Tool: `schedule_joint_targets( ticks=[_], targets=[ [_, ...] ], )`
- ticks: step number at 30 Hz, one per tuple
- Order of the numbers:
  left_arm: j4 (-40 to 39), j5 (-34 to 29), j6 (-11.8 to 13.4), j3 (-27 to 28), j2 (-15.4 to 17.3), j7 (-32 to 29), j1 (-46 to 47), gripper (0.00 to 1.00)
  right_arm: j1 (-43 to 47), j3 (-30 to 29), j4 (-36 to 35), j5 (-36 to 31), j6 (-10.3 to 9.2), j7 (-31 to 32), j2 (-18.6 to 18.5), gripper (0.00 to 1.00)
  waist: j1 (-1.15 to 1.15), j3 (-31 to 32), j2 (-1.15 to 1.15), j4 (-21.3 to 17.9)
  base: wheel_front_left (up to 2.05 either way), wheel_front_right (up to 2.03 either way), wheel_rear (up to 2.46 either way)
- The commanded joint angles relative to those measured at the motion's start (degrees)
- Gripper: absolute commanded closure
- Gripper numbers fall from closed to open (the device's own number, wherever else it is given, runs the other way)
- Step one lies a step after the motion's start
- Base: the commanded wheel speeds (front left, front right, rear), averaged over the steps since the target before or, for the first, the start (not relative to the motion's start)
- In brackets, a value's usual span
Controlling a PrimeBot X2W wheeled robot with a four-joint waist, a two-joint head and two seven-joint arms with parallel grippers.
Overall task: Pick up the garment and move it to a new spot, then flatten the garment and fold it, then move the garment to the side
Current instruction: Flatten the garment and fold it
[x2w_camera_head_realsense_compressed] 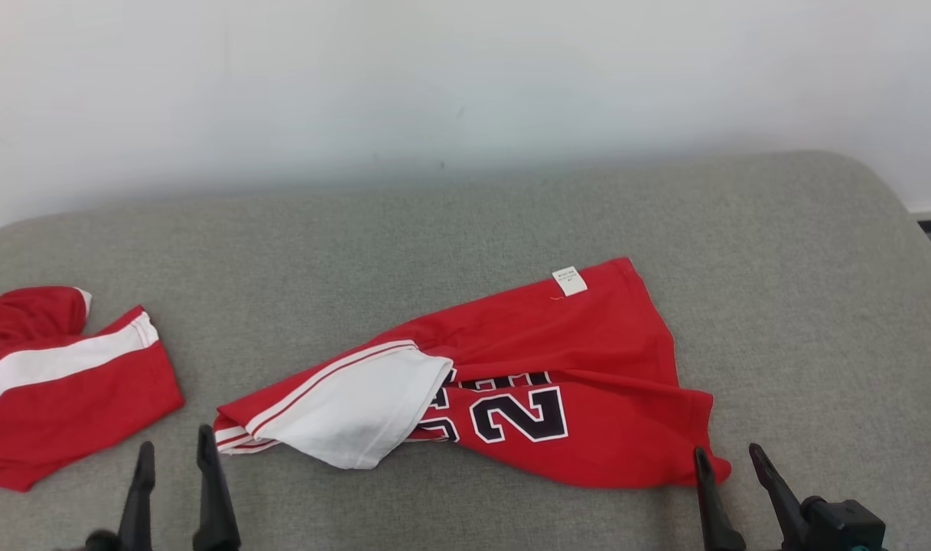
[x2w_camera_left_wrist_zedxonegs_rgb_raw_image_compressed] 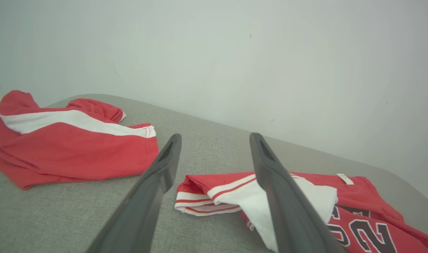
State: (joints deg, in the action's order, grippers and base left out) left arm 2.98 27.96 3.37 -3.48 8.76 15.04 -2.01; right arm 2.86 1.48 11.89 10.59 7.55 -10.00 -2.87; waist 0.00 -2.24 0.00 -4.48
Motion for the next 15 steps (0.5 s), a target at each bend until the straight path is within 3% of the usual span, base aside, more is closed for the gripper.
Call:
schedule_joint_targets(
  ticks=[1, 8, 15],
  targets=[
    [-1.66, -1.19, -0.86, 0.67, -0.95, 0.16, -1.88, 0.00, 0.82, -0.14, 0.02, 0.36, -0.14, 0.45, -0.04, 0.00, 0.00, 1.53, 0.00, 1.03, 0.00, 0.00, 0.00],
    [-7.84, -6.27, -7.56, 2.39, -5.02, 0.18, -8.70, 0.00, 1.27, -1.16, 0.30, 1.14, -0.13, 2.49, -0.03, 0.00, 0.00, 2.87, 0.00, 1.81, 0.00, 0.00, 0.00],
    [-5.97, -7.85, -10.11, 2.96, -5.85, 0.19, -11.93, 0.00, 1.83, -2.73, 1.46, 2.80, -0.13, 6.66, -0.03, 0.00, 0.00, 3.85, 0.00, 2.40, 0.00, 0.00, 0.00]
  ],
)
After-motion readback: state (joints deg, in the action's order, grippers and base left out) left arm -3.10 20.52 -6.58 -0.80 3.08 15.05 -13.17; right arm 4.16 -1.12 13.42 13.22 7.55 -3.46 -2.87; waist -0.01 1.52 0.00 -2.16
